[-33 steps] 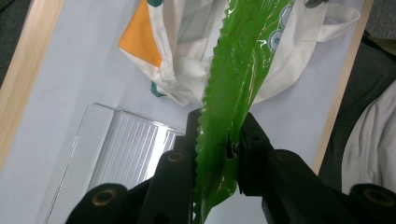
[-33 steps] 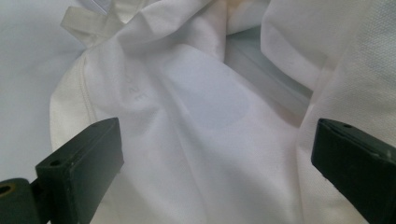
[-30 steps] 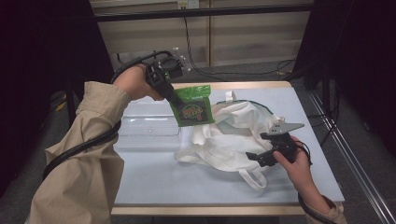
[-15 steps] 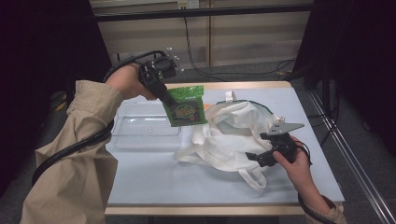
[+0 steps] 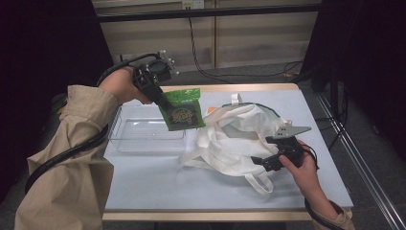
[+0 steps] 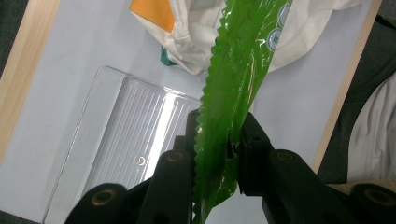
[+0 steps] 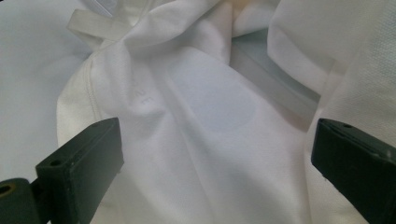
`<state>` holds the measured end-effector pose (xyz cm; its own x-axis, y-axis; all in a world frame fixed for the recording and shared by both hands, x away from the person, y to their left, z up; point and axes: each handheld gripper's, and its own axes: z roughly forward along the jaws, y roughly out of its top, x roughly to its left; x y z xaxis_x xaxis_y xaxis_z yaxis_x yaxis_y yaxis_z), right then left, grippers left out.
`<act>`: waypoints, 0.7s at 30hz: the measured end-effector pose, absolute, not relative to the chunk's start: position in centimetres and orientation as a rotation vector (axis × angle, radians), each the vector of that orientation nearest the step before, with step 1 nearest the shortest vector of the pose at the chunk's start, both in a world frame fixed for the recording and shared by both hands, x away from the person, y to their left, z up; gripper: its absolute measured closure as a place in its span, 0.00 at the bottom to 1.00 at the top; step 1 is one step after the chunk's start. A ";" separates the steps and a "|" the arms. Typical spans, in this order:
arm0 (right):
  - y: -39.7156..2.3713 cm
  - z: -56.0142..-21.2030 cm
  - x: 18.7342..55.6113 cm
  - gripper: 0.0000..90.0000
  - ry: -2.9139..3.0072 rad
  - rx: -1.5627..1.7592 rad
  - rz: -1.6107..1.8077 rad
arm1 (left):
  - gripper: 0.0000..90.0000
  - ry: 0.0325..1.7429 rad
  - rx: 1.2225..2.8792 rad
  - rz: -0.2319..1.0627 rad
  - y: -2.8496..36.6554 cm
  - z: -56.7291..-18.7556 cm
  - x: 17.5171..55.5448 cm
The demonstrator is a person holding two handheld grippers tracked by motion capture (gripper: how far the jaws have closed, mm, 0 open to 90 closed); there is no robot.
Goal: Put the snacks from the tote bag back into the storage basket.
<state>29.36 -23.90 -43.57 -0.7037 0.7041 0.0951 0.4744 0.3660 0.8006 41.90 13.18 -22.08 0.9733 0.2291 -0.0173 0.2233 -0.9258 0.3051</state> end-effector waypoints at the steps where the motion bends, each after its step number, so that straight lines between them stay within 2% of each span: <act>1: -23.9 -43.5 29.3 0.02 2.369 1.047 1.251 | 0.86 0.336 2.812 0.025 13.3 -22.1 42.0; 21: -23.7 -43.7 29.4 0.02 2.379 1.048 1.247 | 0.86 0.379 2.832 0.002 16.2 -23.3 43.0</act>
